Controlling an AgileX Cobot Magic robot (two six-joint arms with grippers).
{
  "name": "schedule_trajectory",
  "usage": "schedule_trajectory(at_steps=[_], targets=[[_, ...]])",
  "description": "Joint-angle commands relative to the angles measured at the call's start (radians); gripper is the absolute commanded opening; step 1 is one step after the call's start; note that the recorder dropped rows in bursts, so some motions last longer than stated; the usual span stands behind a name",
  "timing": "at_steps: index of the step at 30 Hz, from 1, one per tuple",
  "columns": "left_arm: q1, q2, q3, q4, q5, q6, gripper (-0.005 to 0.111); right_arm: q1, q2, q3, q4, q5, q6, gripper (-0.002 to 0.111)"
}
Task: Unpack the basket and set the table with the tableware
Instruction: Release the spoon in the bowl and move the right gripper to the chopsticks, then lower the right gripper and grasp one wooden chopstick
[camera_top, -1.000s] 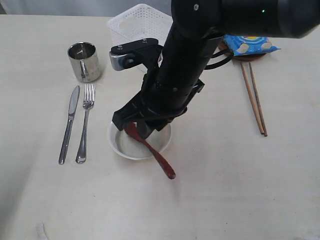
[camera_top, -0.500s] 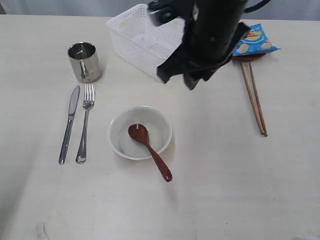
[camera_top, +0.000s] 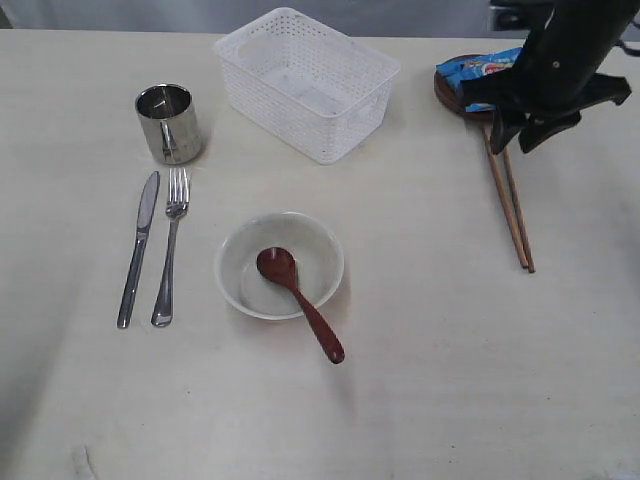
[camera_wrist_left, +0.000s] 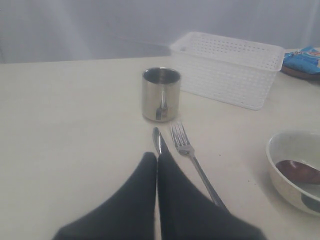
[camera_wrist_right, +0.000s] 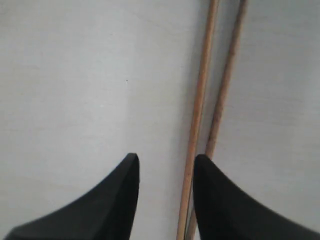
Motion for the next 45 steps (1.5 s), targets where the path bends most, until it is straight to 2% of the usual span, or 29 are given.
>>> schedule_trajectory(at_steps=[1,10,35,39,45], targets=[[-0.006,-0.003,0.003,0.000,-0.002,-0.001,0.000,-0.013,0.094,-0.004,0.018,-0.053,-0.045,0.036],[-0.006,-0.003,0.003,0.000,-0.002,-0.001,0.000,-0.017,0.192,-0.005,0.003,-0.091,-0.045,0.036],[-0.006,-0.003,0.003,0.000,-0.002,-0.001,0.000,-0.024,0.136,-0.007,0.002,-0.118,-0.045,0.036],[-0.006,-0.003,0.003,0.000,-0.002,-0.001,0.000,-0.057,0.136,-0.007,0.007,-0.133,-0.034,0.036],[-0.006,-0.003,0.003,0.000,-0.002,-0.001,0.000,-0.081,0.137,-0.007,0.121,-0.151,-0.066,0.036]])
